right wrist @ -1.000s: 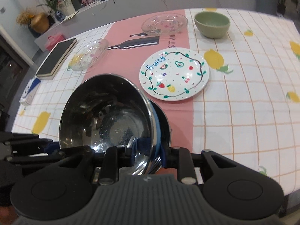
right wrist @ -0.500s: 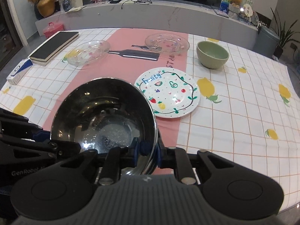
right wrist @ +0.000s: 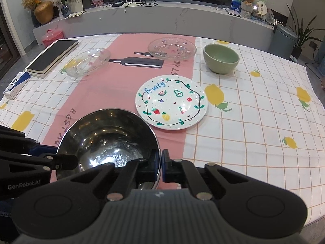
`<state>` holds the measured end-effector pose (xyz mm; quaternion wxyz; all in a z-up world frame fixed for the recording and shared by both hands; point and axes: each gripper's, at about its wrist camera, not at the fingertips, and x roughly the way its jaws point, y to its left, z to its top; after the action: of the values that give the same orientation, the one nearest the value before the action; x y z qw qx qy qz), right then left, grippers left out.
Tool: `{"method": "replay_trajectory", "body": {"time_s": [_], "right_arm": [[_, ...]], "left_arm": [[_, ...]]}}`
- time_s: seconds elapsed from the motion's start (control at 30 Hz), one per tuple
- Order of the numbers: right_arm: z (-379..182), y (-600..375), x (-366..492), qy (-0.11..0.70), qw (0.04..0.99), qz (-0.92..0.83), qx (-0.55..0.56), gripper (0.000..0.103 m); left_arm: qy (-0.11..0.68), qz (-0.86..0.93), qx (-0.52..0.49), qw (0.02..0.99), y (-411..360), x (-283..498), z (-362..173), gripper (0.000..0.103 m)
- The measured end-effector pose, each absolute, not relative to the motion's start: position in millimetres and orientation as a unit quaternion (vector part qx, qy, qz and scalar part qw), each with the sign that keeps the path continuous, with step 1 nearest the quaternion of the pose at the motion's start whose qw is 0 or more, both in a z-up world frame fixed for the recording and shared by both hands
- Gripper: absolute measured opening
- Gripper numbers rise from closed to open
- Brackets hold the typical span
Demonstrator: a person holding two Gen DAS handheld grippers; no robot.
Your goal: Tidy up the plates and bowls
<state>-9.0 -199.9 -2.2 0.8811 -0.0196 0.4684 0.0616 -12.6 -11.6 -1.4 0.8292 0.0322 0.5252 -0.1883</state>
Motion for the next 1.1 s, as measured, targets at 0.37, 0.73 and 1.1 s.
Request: {"method": "replay_trajectory", "body": {"time_s": [0.37,0.73,1.1], "right_arm": [[2.3,-207.9,-4.2,0.470,0.880,0.067,0.012,0.006],[23.9,-219.3,14.3,0.457,0.884,0.082,0.056,0.015],[49.6,-230.1,100.9,0.471,0.875,0.092,0.061,0.026]], "left_arm": [[0.501,-0.173,0.027,0.848,-3.5,-7.9,13.8,0.029],[0.477,-0.182,0.016,0.860,-18.9,6.1,27.8,0.041],[0.469,-0.162,-0.024,0.868,-27.4,35.5,27.2,0.041]]}}
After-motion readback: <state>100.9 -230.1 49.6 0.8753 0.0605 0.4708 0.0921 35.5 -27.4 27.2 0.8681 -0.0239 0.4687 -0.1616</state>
